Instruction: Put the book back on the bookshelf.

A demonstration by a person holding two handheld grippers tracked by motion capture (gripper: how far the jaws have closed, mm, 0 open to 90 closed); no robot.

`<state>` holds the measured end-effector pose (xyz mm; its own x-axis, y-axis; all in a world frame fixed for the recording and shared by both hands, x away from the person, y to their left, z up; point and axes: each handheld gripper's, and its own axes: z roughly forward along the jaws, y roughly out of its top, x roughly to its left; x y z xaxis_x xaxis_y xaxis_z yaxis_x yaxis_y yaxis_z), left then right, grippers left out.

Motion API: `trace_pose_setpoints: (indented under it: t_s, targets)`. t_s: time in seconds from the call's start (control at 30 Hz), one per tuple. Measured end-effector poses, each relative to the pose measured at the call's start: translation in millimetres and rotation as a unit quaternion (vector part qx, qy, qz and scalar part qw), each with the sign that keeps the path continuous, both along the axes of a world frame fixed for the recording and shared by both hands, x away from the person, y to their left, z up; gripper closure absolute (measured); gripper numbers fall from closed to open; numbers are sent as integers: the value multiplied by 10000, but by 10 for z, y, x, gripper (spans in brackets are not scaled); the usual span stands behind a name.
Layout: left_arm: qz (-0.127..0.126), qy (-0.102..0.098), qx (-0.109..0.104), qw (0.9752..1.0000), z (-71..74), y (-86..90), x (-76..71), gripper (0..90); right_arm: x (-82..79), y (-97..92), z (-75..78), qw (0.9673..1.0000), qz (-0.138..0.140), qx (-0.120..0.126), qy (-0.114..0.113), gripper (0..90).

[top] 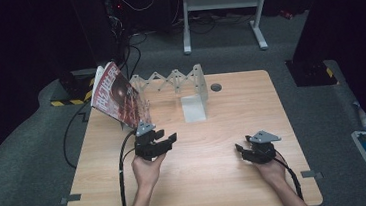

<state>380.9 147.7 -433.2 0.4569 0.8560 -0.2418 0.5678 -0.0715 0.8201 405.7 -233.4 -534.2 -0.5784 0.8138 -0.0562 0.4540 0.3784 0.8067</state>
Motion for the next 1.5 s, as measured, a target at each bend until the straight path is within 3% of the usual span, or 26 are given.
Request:
trace_pose_setpoints:
  t_s: [1.0,1.5]
  targets:
    - [-1,257,189,9995,-327,-146,35,446,-2,1,1,10000,-8,11,14,427]
    - [144,353,291,9988,-456,-169,95,447,-1,0,1,10000,-8,19,22,427]
